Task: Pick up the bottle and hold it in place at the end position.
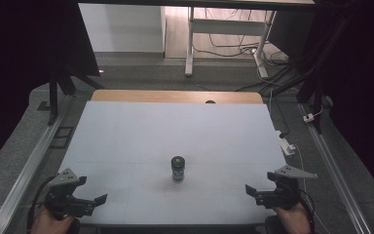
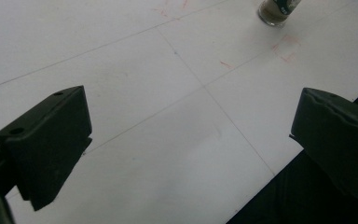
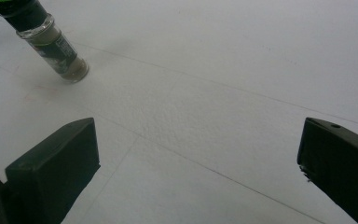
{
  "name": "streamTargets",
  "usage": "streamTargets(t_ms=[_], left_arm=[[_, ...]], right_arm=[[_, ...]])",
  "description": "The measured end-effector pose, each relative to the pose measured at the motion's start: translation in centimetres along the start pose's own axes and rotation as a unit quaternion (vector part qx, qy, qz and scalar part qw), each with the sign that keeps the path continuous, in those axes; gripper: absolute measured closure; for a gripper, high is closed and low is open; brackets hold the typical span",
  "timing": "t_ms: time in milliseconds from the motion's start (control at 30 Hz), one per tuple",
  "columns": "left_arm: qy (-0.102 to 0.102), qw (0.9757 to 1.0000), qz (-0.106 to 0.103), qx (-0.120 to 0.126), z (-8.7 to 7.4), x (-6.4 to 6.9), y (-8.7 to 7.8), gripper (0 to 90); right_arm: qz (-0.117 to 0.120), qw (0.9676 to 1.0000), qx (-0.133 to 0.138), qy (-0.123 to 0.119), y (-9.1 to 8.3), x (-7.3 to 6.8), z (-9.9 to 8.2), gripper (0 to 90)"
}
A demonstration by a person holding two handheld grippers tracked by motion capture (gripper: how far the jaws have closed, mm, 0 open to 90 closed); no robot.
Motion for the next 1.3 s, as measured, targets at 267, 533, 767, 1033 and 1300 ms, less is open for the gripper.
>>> streamTargets(t_ms=[267, 533, 767, 1033, 1300], left_arm=[[0.007, 1.0000, 0.005, 0.004, 0.1, 0.1, -0.1, 0.0], [0.002, 0.9997, 0.023, 0.007, -0.3, -0.8, -0.6, 0.0], [0.007, 0.9996, 0.026, -0.002, -0.4, -0.8, -0.4, 0.0], [0.007, 0.9997, 0.023, -0.007, -0.5, -0.7, -0.2, 0.2], [0.008, 0.9997, 0.021, -0.008, -0.5, -0.7, -0.2, 0.2]], right_arm=[[0.000, 0.9999, -0.009, -0.006, 0.2, -0.2, -0.2, 0.0], [0.003, 0.9999, -0.009, -0.007, 0.1, -0.2, -0.2, 0.0], [0.005, 0.9997, -0.020, -0.017, 0.3, -0.4, -0.3, 0.0], [0.003, 0.9995, -0.022, -0.023, 0.4, -0.6, -0.3, 0.0], [0.015, 0.9991, -0.018, -0.035, 0.3, -1.2, 0.0, 0.0]])
Point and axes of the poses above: each handheld gripper's, and its own axes: y roughly forward along the jaws, z roughly out of its top, x roughly to its right, the point moved 10 cm from there along y, roughly forward along the jaws, and after that the axes turned 12 degrees about y, right-handed, at the moved point
